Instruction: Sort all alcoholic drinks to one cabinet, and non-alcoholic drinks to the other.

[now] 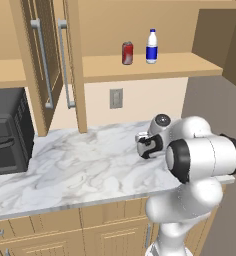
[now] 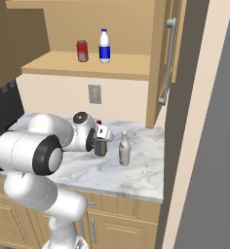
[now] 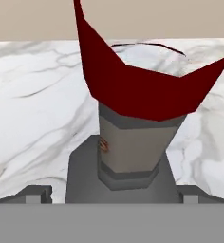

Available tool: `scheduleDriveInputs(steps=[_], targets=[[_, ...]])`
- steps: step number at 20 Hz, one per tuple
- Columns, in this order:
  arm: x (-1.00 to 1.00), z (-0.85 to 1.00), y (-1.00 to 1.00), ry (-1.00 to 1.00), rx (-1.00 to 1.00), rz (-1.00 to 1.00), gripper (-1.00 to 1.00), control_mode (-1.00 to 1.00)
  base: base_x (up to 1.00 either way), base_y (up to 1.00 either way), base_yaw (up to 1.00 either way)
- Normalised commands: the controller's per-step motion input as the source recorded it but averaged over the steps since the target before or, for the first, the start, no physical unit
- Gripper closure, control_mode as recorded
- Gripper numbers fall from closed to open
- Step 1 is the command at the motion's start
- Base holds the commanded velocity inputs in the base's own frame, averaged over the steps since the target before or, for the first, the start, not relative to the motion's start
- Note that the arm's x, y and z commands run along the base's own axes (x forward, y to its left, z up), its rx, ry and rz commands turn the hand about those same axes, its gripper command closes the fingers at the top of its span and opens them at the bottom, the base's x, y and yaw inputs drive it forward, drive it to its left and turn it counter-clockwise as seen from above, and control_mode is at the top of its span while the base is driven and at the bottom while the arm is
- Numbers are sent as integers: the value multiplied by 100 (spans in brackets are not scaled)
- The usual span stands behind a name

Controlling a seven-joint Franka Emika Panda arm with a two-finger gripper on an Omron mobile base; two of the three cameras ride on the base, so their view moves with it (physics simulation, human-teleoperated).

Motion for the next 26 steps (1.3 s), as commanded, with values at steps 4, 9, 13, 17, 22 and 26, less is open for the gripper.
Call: scheduleDriveInputs(steps=[4,9,13,17,22,26], targets=[[5,-16,0,0,0,0,100,-100,0,0,0],[-1,-8,0,0,0,0,100,-100,0,0,0],[-18,18,0,-1,1,0,100,-100,0,0,0],[-40,89,0,0,1,0,100,-100,0,0,0],[-32,100,1,0,0,0,100,-100,0,0,0],[-21,100,7,2,0,0,100,-100,0,0,0]])
